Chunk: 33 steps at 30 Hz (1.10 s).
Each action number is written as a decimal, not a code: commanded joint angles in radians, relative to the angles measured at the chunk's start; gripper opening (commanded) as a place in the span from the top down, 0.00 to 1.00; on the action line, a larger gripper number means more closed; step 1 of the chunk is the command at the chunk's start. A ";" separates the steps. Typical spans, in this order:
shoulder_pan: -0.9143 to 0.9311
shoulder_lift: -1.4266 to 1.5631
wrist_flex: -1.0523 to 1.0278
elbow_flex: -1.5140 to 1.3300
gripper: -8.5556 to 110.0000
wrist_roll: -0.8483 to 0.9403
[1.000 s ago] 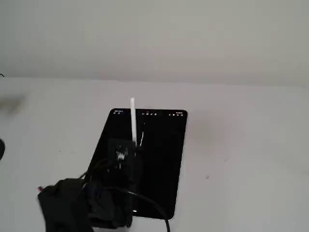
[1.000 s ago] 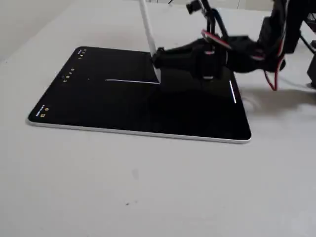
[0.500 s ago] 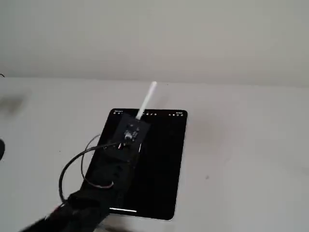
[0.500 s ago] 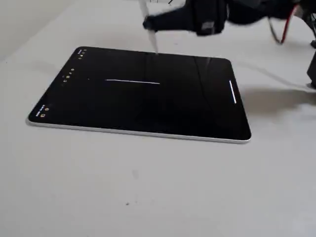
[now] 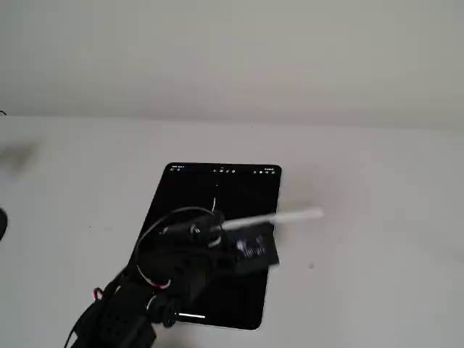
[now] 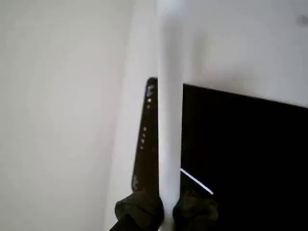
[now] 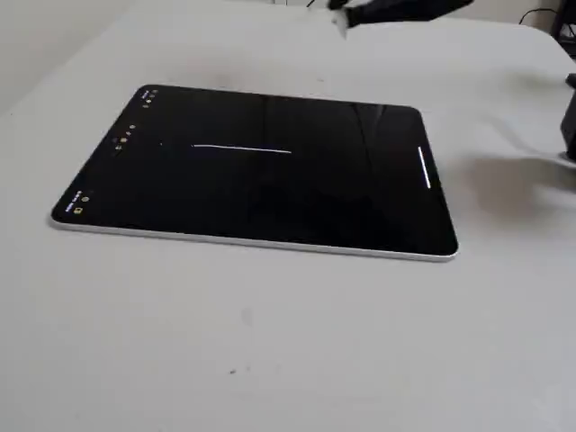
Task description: Draw a line in the middle of the ipad using the apple pencil
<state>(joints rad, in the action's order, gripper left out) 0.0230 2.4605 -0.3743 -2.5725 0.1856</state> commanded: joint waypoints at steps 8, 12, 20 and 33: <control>0.000 0.448 -0.341 -0.061 0.93 -0.064; -0.012 0.545 -0.439 -0.069 0.93 -0.071; -0.032 0.703 -0.603 -0.084 0.93 -0.078; -0.072 0.864 -0.733 -0.187 0.93 -0.100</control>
<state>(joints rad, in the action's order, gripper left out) -0.0383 3.3057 -1.0907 -2.7535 0.1120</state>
